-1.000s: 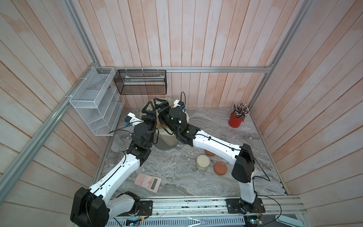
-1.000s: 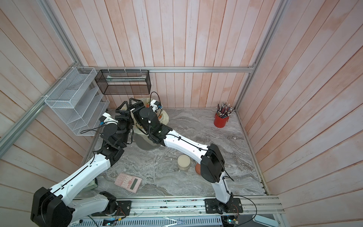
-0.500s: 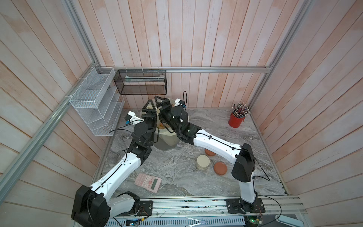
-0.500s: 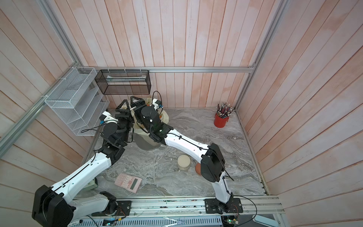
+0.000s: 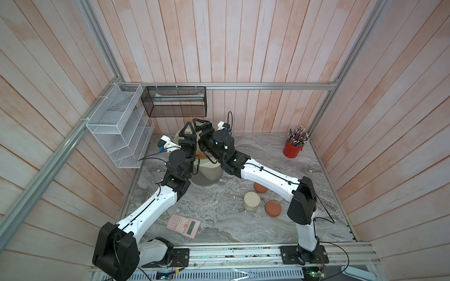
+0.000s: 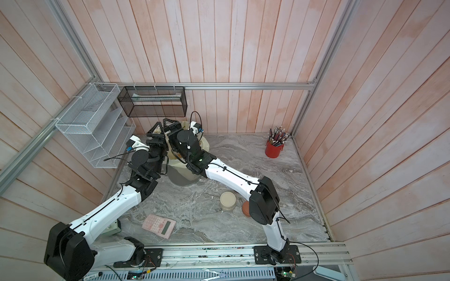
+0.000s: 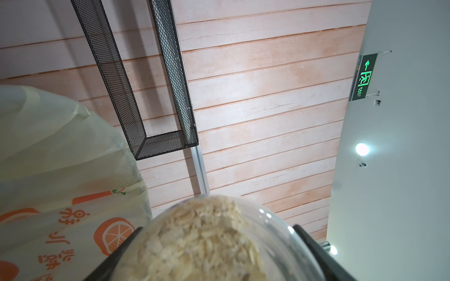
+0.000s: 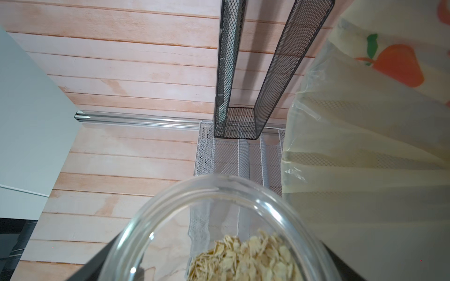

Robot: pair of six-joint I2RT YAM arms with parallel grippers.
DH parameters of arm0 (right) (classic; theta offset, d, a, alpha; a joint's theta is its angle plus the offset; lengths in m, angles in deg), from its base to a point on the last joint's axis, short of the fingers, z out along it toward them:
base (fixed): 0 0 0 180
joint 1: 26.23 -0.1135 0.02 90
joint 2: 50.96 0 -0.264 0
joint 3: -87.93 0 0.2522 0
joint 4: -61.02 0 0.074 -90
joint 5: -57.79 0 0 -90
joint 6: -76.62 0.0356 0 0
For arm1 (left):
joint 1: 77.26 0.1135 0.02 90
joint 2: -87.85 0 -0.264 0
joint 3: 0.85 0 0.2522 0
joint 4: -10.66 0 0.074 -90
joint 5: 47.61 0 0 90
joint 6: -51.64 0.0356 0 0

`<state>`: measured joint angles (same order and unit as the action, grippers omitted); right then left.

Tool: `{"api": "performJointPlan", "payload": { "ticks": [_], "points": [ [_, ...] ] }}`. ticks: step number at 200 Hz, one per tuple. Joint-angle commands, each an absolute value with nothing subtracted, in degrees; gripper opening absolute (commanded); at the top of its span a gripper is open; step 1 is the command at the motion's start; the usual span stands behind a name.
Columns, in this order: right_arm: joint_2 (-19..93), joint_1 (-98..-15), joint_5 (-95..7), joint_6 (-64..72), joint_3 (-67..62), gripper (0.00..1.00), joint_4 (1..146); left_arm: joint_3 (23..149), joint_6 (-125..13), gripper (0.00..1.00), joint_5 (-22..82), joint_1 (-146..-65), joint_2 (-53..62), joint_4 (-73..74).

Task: Empty expired oatmeal from jars
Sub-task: Pour the expired oatmeal into the trash bin.

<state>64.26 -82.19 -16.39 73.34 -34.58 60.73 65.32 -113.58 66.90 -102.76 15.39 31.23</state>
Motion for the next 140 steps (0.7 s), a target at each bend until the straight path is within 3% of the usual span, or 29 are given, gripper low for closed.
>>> {"api": "performJointPlan", "payload": {
  "ticks": [1, 140],
  "points": [
    [62.52, -82.53, -20.0, 72.85, -37.07, 0.95, 60.62, 67.03, -111.23, 0.23, 66.91, -102.3, 14.46, 32.29],
    [59.1, -81.69, -23.08, 74.47, -31.19, 0.98, 59.21, 69.08, -110.76, 0.21, 66.45, -100.74, 11.75, 35.58]
  ]
}}
